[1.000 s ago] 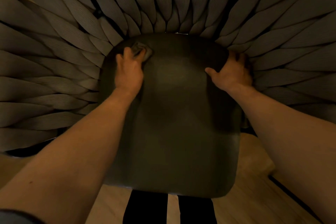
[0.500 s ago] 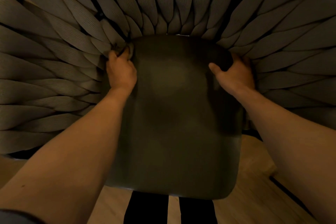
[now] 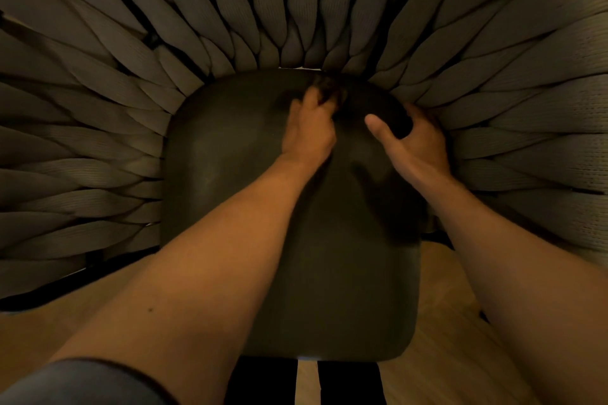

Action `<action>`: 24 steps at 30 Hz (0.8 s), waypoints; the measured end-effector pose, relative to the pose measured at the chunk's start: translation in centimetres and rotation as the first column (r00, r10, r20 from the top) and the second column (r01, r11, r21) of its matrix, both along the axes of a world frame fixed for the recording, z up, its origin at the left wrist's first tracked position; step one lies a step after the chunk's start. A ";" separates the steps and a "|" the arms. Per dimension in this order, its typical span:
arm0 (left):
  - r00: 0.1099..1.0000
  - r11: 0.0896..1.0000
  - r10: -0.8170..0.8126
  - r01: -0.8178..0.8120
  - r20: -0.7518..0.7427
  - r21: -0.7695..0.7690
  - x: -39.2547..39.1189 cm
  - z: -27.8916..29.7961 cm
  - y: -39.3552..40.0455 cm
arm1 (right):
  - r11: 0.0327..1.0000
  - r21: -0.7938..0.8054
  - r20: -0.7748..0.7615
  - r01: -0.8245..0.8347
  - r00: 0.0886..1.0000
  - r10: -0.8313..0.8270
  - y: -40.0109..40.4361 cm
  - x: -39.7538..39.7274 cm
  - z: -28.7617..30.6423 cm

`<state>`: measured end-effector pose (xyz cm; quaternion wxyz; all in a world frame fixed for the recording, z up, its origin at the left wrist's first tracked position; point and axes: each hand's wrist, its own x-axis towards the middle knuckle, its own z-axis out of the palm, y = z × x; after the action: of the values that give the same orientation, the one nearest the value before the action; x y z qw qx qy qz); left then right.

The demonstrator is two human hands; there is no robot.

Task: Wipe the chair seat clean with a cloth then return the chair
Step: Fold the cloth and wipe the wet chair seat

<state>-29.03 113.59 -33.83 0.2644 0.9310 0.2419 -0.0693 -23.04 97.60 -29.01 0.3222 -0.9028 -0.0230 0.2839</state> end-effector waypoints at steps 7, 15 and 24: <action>0.959 0.956 -0.284 0.284 0.012 -0.076 2.9 -0.2 -4.4 | 0.998 0.056 0.030 0.027 0.999 -0.028 -0.5 0.1 -0.3; 0.898 0.879 -0.433 0.440 -0.080 0.181 3.3 1.0 -2.5 | 0.995 -0.097 0.078 -0.015 0.997 0.023 -0.4 0.6 -1.1; 0.965 0.936 -0.203 0.241 -0.167 0.257 1.7 1.3 3.9 | 0.862 -0.435 -0.091 -0.259 0.966 0.244 3.0 0.2 -0.9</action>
<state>-27.34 117.51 -32.55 0.1056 0.9730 0.1601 -0.1285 -22.86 100.63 -29.86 0.0687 -0.9367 -0.0699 0.3360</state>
